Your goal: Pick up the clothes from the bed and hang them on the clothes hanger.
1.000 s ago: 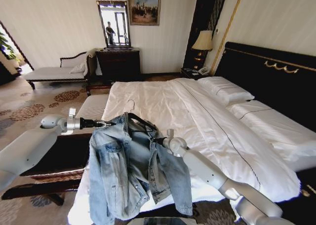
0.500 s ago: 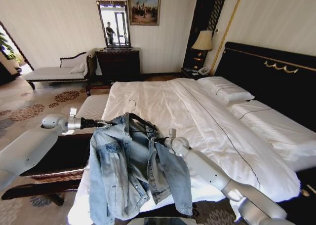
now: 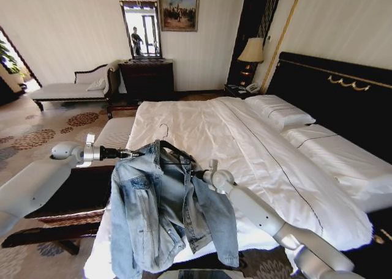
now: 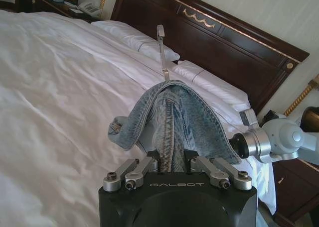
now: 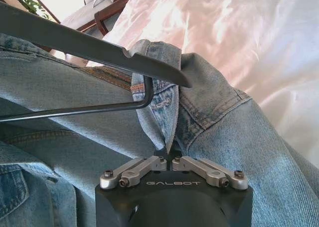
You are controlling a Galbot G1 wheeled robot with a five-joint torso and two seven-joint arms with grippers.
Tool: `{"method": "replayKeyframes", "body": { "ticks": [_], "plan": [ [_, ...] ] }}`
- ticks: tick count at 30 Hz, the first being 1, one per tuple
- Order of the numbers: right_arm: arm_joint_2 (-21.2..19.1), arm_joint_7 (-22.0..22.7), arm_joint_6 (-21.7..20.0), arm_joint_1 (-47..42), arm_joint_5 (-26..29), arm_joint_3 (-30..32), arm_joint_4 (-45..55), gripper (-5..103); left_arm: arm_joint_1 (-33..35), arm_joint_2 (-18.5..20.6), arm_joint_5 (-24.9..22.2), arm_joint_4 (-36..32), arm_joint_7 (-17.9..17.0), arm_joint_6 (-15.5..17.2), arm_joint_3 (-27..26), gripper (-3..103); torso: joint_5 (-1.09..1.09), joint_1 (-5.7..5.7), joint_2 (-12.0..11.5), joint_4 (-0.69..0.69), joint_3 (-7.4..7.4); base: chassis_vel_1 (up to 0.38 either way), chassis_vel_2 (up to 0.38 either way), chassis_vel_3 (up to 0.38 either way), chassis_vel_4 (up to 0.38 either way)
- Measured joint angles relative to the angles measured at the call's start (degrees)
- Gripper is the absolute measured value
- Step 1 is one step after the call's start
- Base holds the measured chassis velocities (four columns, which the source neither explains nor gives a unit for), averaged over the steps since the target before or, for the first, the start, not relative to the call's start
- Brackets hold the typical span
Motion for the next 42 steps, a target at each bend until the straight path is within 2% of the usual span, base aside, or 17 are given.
{"method": "replayKeyframes", "body": {
  "ticks": [13, 23, 30, 42],
  "plan": [
    [1.97, 0.85, 0.30, 1.26, -0.05, 2.90, -2.84, 0, 2.42, 1.06, -1.52, -3.58, -0.10, -0.27, -2.03, 23, 0.00, 0.00, 0.00, 0.00, 0.00, 0.000, 0.000, 0.000, 0.000],
    [1.18, 1.18, 0.46, 1.84, 0.60, 5.82, -3.74, 0, 4.66, 1.76, -2.46, -3.15, 0.00, -0.83, -4.54, 23, 0.00, 0.01, 0.00, 0.00, 0.00, 0.000, 0.000, 0.000, 0.000],
    [0.72, -0.08, 0.52, 3.16, -0.24, 5.56, -6.31, 0, 5.49, 2.87, -3.80, -4.20, -0.07, -1.15, -5.83, 23, 0.00, 0.01, 0.00, 0.00, 0.00, 0.000, 0.000, 0.000, 0.000],
    [3.31, -1.30, 1.80, 5.74, -2.02, 6.54, -10.91, 0, 10.01, 5.16, -4.31, -6.86, 0.83, -2.50, -7.22, 23, 0.00, 0.01, 0.00, 0.02, 0.00, 0.000, 0.000, 0.000, 0.000]
  ]
}}
